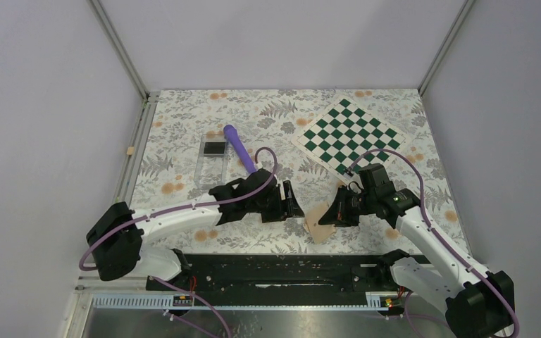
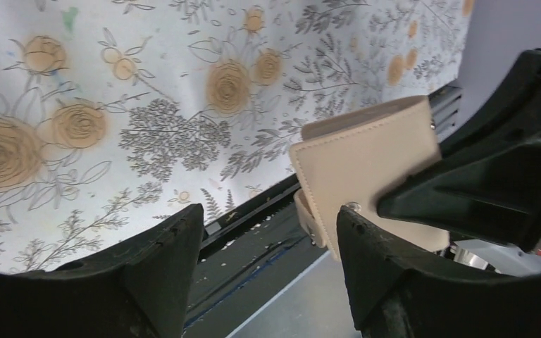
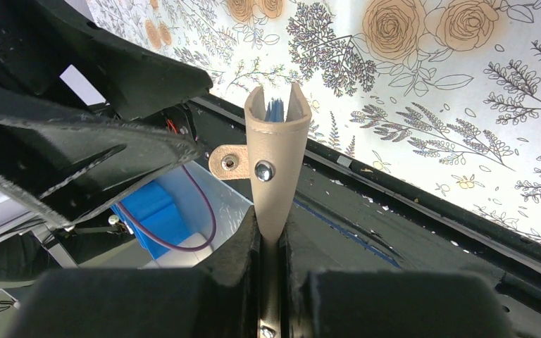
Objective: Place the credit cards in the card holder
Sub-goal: Open the card holder at the center of the board.
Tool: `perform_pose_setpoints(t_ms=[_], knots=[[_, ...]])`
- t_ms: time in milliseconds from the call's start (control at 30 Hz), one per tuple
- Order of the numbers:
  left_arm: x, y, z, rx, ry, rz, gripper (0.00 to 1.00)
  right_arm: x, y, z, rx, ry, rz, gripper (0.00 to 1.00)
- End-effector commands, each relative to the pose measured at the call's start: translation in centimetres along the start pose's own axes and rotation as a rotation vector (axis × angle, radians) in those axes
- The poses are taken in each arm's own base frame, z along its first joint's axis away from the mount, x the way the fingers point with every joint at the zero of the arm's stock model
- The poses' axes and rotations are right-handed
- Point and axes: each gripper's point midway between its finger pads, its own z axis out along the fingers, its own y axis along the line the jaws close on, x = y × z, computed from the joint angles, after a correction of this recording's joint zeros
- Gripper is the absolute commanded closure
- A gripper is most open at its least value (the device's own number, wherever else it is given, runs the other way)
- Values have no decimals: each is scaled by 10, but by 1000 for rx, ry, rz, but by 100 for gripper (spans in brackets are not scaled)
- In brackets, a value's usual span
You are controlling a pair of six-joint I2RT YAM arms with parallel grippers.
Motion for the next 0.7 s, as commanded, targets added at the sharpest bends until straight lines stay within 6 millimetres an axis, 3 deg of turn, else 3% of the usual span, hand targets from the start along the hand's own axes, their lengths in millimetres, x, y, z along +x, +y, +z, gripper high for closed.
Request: perform_pose_setpoints(t_ms=[0, 167, 400, 667], knots=[[-2, -36, -10, 142, 10, -19, 31, -3, 15, -7, -34, -2, -37, 100], [9, -41, -4, 148, 60, -6, 34, -5, 16, -8, -35, -10, -36, 100], [28, -39, 5, 142, 131, -4, 48, -4, 17, -8, -36, -8, -23, 100], [29, -37, 12, 141, 129, -19, 59, -3, 22, -10, -53, -1, -21, 100]])
